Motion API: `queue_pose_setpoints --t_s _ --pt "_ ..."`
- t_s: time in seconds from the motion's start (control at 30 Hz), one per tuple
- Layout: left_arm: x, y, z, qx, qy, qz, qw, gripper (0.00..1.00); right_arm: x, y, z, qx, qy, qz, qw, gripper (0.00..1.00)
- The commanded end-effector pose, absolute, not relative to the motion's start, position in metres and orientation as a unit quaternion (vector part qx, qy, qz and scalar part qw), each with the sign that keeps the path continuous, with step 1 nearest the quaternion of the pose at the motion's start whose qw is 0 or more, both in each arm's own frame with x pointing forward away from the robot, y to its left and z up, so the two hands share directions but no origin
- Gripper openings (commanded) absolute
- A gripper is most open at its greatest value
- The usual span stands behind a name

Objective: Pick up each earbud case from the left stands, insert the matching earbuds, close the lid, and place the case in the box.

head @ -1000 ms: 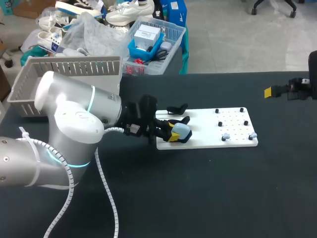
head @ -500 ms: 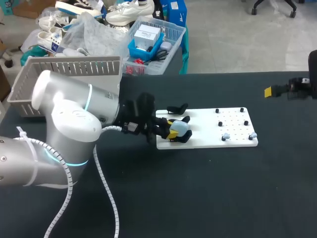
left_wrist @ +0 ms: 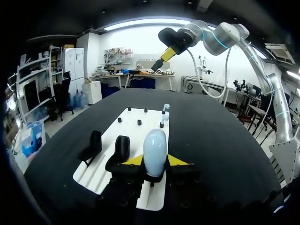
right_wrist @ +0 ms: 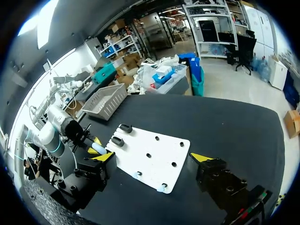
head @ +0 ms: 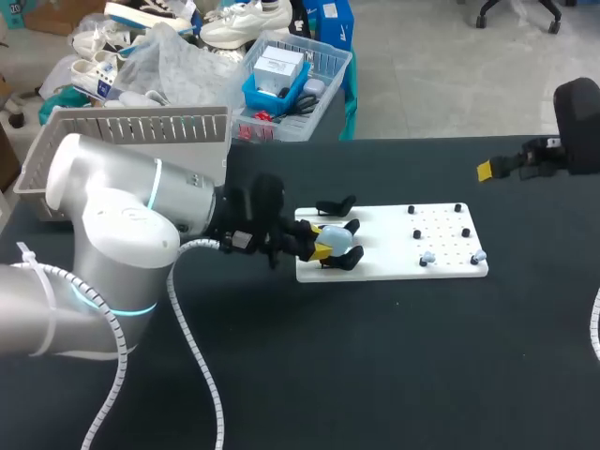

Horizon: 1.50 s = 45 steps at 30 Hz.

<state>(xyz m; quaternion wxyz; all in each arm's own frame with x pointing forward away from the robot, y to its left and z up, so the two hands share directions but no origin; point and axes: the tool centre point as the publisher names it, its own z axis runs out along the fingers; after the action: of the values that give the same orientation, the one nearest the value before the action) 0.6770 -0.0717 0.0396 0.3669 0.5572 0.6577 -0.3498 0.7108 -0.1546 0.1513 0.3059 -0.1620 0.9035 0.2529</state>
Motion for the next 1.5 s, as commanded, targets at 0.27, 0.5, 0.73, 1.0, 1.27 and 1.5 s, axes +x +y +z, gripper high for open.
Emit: queue_pose_setpoints --t_s 0.27,0.5,0.73,1.0,1.27,1.5 --pt "0.661 -0.067 0.075 0.552 0.631 -0.364 0.404 0.00 0.715 -0.126 0.150 -0.225 0.894 0.289 0.258 1.00" --pt "0.664 -0.076 0.091 0.528 0.648 -0.368 0.407 0.00 0.704 -0.105 0.155 -0.271 0.887 0.297 0.226 1.00" --pt "0.662 -0.082 0.110 0.509 0.656 -0.375 0.412 0.00 0.689 -0.090 0.155 -0.307 0.882 0.302 0.193 1.00" --pt "0.661 -0.084 0.117 0.497 0.661 -0.377 0.416 0.00 0.677 -0.079 0.154 -0.337 0.875 0.283 0.202 1.00" --pt "0.659 -0.087 0.119 0.495 0.665 -0.375 0.415 0.00 0.681 -0.074 0.150 -0.357 0.854 0.281 0.255 1.00" --pt "0.667 -0.094 0.125 0.478 0.678 -0.382 0.408 0.00 0.682 -0.052 0.145 -0.391 0.832 0.301 0.253 1.00"
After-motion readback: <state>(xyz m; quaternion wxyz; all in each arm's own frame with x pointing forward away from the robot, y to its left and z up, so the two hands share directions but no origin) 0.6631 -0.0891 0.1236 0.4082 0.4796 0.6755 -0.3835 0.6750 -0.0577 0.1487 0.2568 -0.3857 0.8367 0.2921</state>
